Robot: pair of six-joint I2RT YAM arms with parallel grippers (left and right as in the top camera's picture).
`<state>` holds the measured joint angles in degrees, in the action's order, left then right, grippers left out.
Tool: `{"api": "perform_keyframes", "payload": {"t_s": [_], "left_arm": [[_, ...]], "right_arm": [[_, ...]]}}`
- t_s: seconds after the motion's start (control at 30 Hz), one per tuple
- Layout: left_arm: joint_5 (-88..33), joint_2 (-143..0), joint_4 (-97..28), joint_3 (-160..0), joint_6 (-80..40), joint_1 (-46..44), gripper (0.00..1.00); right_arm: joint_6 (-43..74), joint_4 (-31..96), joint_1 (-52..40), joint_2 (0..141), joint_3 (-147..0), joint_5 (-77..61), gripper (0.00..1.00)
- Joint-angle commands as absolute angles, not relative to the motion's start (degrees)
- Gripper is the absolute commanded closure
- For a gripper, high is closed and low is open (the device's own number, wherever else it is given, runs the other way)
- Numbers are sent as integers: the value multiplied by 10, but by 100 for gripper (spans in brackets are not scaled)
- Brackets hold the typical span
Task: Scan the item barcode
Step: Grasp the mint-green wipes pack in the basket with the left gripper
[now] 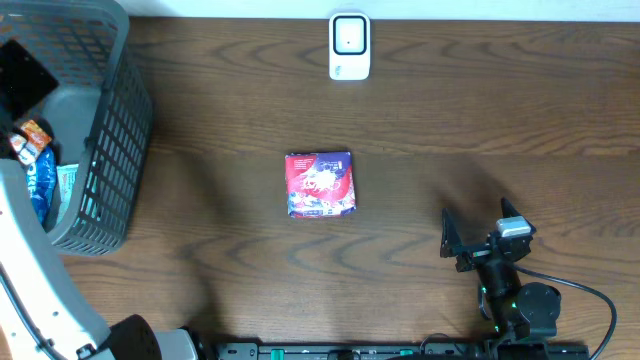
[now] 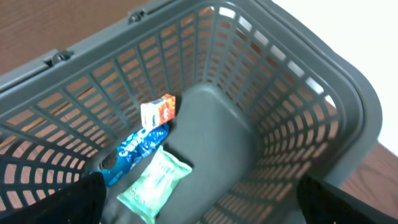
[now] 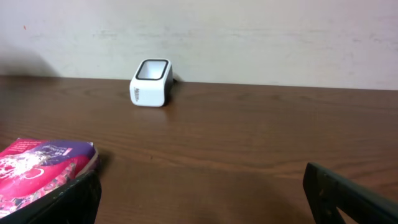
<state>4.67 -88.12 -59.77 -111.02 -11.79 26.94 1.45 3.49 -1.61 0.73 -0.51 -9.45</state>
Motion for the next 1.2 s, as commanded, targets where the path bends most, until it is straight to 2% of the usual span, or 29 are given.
{"api": "perform_keyframes", "payload": {"t_s": [0.0,0.43,0.77,1.17], "left_arm": [[52,-913,-592,-1107,-128,281,2],[52,-1009,-611,-1107,-142,302,2],[52,-1083,-690,-1106,-179,302,2],[52,-1213,-695,-1101,-179,302,2]], "right_arm": [[10,36,-8,5,-4,-100,1],[10,36,-8,5,-4,-100,1],[10,36,-8,5,-4,-100,1],[10,36,-8,5,-4,-100,1]]}}
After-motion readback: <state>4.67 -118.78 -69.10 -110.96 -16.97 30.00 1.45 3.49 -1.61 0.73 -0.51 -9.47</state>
